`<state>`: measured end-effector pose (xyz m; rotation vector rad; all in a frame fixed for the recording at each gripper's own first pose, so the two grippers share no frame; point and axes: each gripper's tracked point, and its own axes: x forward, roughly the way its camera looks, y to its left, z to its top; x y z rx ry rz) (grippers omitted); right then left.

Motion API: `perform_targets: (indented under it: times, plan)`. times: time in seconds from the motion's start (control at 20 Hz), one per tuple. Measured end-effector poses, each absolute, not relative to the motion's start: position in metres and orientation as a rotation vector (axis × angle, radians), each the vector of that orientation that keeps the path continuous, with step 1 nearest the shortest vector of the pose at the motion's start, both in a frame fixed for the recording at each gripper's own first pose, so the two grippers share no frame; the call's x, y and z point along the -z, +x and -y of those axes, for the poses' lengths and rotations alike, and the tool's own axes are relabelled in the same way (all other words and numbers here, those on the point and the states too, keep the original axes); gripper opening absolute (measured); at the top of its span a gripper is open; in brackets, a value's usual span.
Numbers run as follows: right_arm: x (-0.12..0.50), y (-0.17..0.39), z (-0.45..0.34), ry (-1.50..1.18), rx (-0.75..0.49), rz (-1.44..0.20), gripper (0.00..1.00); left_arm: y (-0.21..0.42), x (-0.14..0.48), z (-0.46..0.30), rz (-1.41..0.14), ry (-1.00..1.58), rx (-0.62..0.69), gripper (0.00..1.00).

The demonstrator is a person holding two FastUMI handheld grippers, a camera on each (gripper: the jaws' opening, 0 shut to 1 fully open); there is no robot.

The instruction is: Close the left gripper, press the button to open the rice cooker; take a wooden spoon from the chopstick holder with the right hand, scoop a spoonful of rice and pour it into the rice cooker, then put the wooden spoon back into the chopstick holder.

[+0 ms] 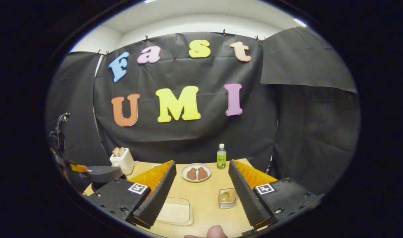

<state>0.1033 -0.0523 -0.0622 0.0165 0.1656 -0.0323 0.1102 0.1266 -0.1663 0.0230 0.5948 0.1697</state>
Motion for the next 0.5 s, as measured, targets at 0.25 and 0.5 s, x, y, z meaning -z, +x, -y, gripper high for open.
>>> perform_targets:
  times: [0.25, 0.5]
  plan:
    - [0.051, 0.084, 0.062, 0.007, 0.054, -0.137, 1.00, 0.111, 0.109, -0.114, -0.395, 0.051, -0.136, 0.00]
    - [0.045, 0.068, 0.067, 0.008, 0.072, -0.120, 1.00, 0.088, 0.079, -0.087, -0.258, 0.030, -0.076, 0.01]
